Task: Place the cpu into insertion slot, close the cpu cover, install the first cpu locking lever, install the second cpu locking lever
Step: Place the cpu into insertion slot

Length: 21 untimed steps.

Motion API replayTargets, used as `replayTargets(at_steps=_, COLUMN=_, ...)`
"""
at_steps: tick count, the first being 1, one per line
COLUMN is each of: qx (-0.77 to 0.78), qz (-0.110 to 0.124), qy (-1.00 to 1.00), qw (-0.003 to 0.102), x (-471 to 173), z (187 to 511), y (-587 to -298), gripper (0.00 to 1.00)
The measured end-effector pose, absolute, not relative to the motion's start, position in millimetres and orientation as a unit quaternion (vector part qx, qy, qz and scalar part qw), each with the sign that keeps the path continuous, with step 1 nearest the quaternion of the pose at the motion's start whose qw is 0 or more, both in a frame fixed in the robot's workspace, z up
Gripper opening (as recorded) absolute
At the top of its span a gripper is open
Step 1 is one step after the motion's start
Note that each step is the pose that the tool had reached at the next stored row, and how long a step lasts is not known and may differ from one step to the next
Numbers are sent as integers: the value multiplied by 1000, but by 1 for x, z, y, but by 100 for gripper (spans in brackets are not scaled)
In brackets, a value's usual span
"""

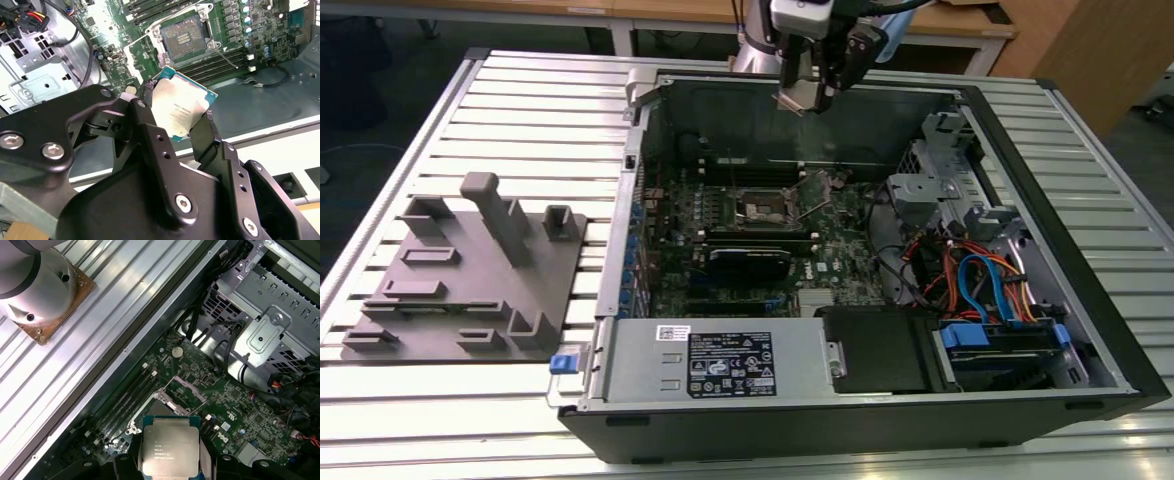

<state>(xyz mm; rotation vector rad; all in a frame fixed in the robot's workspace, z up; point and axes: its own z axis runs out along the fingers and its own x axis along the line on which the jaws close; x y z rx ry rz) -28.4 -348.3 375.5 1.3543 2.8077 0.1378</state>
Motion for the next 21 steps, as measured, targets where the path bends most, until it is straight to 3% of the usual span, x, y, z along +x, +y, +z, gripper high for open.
replayTargets(at_steps=21, qx=448, qz=44, qy=893, qw=11, x=-28, z=375, y=-348, gripper=54)
